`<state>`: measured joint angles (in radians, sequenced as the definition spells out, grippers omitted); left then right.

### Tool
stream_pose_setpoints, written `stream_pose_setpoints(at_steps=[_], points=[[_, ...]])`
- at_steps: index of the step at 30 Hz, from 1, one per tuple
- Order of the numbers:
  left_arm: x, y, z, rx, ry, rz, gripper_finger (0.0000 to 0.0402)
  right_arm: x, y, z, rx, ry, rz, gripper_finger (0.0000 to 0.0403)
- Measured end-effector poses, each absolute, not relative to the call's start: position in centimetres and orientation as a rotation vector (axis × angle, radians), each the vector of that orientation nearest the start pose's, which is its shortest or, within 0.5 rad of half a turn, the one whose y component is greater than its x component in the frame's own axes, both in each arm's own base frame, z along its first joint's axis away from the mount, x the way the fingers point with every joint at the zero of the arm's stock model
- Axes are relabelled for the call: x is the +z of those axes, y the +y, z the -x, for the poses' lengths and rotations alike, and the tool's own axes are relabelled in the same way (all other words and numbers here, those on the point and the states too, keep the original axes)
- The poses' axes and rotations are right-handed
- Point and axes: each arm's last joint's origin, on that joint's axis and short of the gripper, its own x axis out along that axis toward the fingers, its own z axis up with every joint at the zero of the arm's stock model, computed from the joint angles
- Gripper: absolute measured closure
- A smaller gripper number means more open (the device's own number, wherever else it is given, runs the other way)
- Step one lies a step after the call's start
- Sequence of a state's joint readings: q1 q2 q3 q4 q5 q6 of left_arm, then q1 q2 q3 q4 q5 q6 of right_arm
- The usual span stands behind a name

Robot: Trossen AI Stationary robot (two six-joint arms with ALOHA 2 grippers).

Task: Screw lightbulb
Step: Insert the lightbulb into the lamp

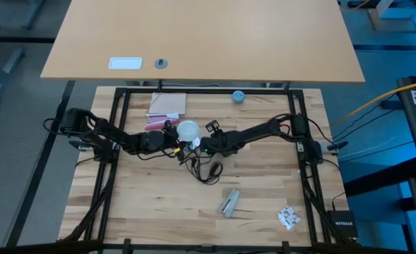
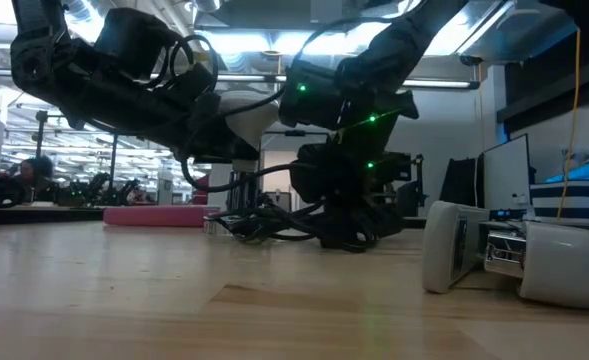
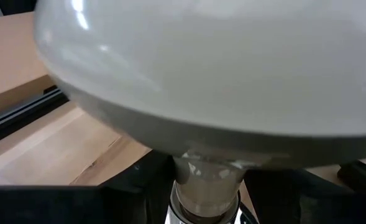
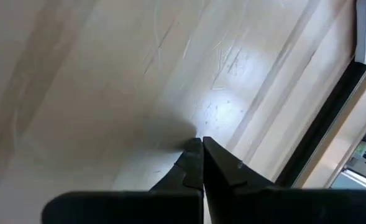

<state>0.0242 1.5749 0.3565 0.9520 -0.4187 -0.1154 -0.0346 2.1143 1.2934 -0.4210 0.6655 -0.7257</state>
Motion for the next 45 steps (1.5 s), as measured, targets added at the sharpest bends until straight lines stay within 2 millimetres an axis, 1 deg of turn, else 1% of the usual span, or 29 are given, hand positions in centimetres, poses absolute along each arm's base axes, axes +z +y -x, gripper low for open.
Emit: stream_pose_setpoints(at_steps=[4,7,9,13,15,22,28,30,32,35,38,40,42,44,45], points=[[13.3,1.8,-25.2,0.455,0.238,0.060,0.0231,11.7,-2.6,-39.3,-0.150,1.389,1.018,0.0402],[13.3,1.8,-25.2,0.455,0.238,0.060,0.0231,14.0,-2.0,-38.9,-0.184,1.360,1.043,0.0402],[13.3,1.8,-25.2,0.455,0.238,0.060,0.0231,15.4,-1.6,-38.4,-0.172,1.358,1.049,0.0402],[13.3,1.8,-25.2,0.455,0.238,0.060,0.0231,18.3,-0.7,-37.1,-0.154,1.329,1.006,0.0402],[13.3,1.8,-25.2,0.455,0.238,0.060,0.0231,19.8,-0.5,-36.4,-0.138,1.302,0.955,0.0402],[13.3,1.8,-25.2,0.455,0.237,0.060,0.0231,23.4,0.7,-34.7,-0.033,1.173,0.723,0.0400],[13.3,1.8,-25.2,0.455,0.237,0.061,0.0231,24.2,1.5,-34.3,0.152,1.098,0.549,0.0382],[13.3,1.8,-25.2,0.455,0.237,0.060,0.0231,24.3,1.8,-34.1,0.236,1.097,0.449,0.0380],[13.3,1.8,-25.2,0.455,0.238,0.060,0.0231,25.0,2.1,-33.8,0.297,1.120,0.355,0.0383],[13.3,1.8,-25.2,0.455,0.238,0.061,0.0231,28.4,2.2,-32.8,0.322,1.113,0.329,0.0390],[13.3,1.8,-25.2,0.455,0.237,0.061,0.0231,33.2,1.9,-30.7,0.289,1.059,0.377,0.0393],[13.3,1.8,-25.2,0.455,0.238,0.060,0.0231,36.6,1.6,-28.5,0.237,1.010,0.411,0.0394],[13.3,1.8,-25.2,0.455,0.236,0.064,0.0231,40.0,1.3,-25.6,0.164,0.934,0.437,0.0392],[13.3,1.8,-25.2,0.457,0.231,0.080,0.0231,42.8,0.9,-22.4,0.088,0.845,0.435,0.0389],[13.3,1.8,-25.2,0.459,0.230,0.091,0.0231,43.7,0.8,-20.8,0.059,0.805,0.421,0.0388]])
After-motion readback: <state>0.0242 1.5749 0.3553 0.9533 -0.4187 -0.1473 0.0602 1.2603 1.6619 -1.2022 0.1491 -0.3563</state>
